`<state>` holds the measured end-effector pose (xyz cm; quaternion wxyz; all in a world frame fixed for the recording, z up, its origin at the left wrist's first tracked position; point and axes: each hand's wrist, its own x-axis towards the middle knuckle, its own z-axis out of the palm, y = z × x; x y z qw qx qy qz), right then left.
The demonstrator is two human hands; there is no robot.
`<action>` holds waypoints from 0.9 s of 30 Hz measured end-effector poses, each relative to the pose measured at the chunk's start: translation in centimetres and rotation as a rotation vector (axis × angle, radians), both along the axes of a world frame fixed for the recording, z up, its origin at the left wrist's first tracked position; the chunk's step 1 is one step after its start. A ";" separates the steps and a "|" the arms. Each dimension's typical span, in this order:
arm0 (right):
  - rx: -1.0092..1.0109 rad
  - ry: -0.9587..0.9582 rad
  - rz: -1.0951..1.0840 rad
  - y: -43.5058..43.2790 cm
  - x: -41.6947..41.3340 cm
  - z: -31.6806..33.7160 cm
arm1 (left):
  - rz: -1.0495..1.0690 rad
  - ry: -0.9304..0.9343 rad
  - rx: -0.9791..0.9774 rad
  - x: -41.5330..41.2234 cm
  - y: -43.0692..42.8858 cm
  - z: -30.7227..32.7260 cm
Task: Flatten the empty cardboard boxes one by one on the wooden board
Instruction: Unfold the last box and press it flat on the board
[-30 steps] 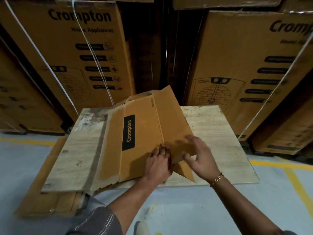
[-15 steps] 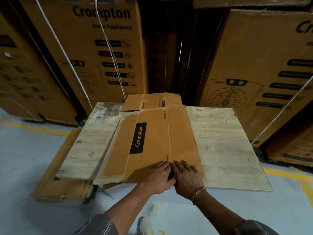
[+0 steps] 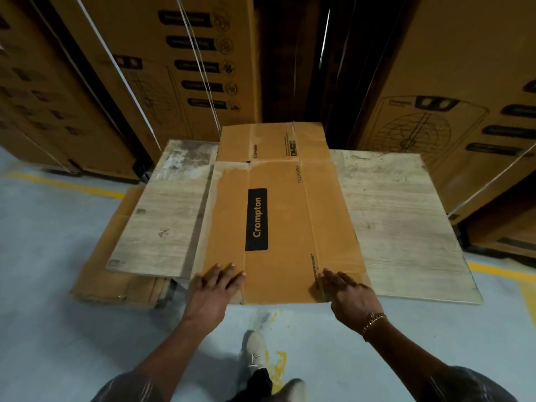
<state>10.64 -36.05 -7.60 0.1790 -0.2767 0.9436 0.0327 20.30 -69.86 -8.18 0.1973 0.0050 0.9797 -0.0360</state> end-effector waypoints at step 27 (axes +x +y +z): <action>-0.513 -0.432 -1.344 1.5 -6.4 -3.7 | 1.490 0.038 1.044 -4.0 -6.0 -7.4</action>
